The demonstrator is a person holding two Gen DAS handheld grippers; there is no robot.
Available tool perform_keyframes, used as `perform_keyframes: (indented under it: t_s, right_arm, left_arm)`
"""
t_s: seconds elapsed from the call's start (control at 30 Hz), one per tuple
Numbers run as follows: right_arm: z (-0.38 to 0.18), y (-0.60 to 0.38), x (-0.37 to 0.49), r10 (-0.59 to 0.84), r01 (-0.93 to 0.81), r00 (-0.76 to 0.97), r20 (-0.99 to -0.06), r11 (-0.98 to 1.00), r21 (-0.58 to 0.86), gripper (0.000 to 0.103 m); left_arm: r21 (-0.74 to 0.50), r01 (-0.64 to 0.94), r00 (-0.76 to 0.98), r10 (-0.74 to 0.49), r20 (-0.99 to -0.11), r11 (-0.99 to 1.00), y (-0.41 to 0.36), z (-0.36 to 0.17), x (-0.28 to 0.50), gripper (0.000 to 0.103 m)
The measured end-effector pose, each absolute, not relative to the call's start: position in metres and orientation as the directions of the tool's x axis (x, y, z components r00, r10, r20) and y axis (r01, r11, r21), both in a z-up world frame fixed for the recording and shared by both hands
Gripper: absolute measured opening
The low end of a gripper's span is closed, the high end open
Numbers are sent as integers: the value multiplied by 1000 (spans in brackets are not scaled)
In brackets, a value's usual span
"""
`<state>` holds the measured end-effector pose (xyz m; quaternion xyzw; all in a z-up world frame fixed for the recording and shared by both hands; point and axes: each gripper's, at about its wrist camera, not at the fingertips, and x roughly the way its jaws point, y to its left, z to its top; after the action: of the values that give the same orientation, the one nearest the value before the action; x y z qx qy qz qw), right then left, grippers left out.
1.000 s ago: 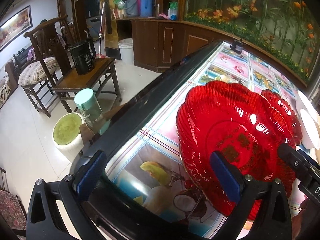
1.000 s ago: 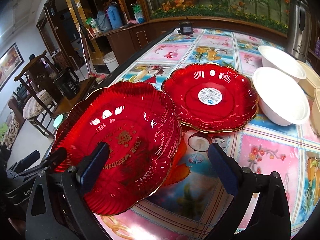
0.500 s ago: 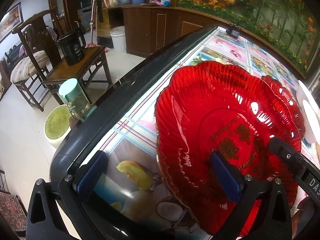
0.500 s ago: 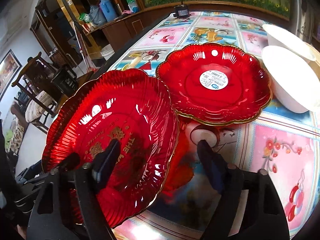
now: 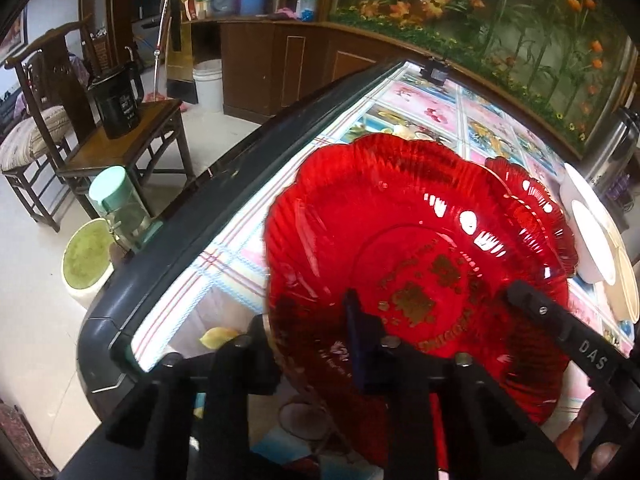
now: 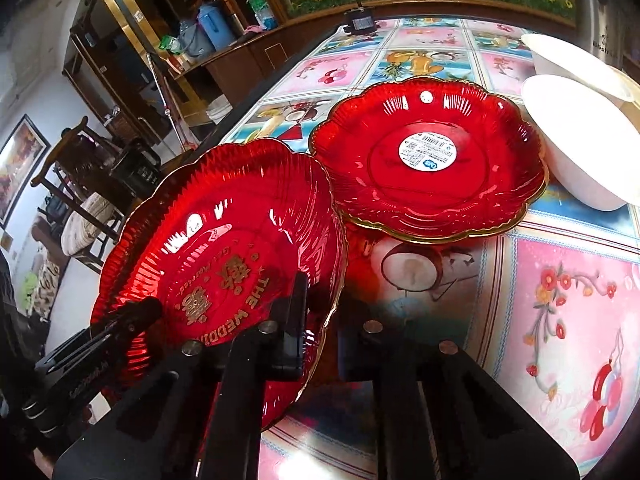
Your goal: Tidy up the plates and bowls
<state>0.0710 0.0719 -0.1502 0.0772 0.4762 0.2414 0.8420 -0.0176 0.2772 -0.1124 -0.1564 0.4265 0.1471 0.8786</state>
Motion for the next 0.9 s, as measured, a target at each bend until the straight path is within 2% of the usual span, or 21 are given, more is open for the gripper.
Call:
perform_keyframes:
  t_s: [0.13, 0.6, 0.77, 0.9]
  right_arm:
    - [-147, 71, 66, 476, -344, 449, -756, 873, 346, 10]
    - [-106, 83, 32, 520, -440, 516, -681, 843, 310, 11]
    - [-97, 95, 30, 532, -465, 511, -675, 831, 303, 11]
    - [-109, 108, 37, 527, -469, 471, -707, 829, 305, 11]
  left_arm:
    - [-186, -391, 599, 95, -795, 901, 282, -109, -25, 18]
    - [-157, -420, 651, 176, -739, 894, 284, -63, -61, 18]
    - [-159, -450, 636, 190, -748, 879, 296, -69, -63, 19]
    - [-163, -472, 598, 178, -781, 867, 305, -88, -57, 19]
